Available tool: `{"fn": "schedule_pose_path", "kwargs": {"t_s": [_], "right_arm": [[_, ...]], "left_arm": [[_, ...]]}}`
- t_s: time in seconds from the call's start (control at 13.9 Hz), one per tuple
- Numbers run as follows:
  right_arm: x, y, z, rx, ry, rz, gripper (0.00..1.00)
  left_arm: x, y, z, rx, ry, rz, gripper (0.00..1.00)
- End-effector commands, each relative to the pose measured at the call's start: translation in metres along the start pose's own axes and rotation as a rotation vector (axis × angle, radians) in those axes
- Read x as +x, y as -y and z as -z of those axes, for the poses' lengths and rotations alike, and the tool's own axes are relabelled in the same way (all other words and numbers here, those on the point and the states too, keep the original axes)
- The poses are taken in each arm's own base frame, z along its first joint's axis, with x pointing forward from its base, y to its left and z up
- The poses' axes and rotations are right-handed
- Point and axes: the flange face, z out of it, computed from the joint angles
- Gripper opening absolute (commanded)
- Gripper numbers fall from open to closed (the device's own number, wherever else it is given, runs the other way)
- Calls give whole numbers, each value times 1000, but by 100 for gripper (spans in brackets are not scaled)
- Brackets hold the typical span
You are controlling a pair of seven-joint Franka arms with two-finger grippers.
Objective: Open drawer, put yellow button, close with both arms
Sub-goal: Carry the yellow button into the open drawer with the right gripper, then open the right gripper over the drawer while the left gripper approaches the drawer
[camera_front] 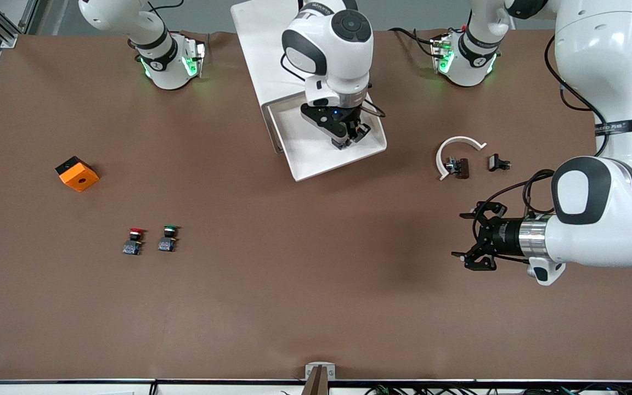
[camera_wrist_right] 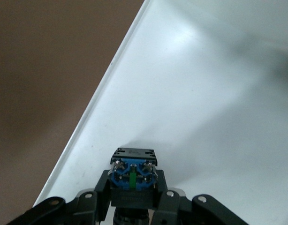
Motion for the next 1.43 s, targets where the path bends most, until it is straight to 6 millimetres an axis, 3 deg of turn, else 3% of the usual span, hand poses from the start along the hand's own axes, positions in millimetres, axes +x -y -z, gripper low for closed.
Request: {"fn": "schedule_pose_path", "kwargs": {"t_s": [0.0,0.14,0.29,0.43,0.57,0.79,1.15,1.36], "right_arm": [[-1,8,-1,10,-18,-16,100],[15,11,6,17,-11,-26,100],[35,15,27,16,-7,-4,100],[71,13,50,-19,11,46,100],[120,5,74,-41,44,116,100],[224,-24,105,-35,74,232,100],[367,-88,106,-94,131,397,100],[453,-144,105,-112,170,498,100]], "left_arm": [[-3,4,7,2,-38,-66,100],[-22,7,10,39,-127,-153,100],[-41,10,-6,93,-174,-208,100],[-59,20,-21,137,-199,-232,100],[-87,34,-33,153,-210,-270,100],[-108,59,-59,142,-220,-295,100],[-155,82,-117,123,-262,-399,100],[-189,100,-159,92,-324,-525,100]]}}
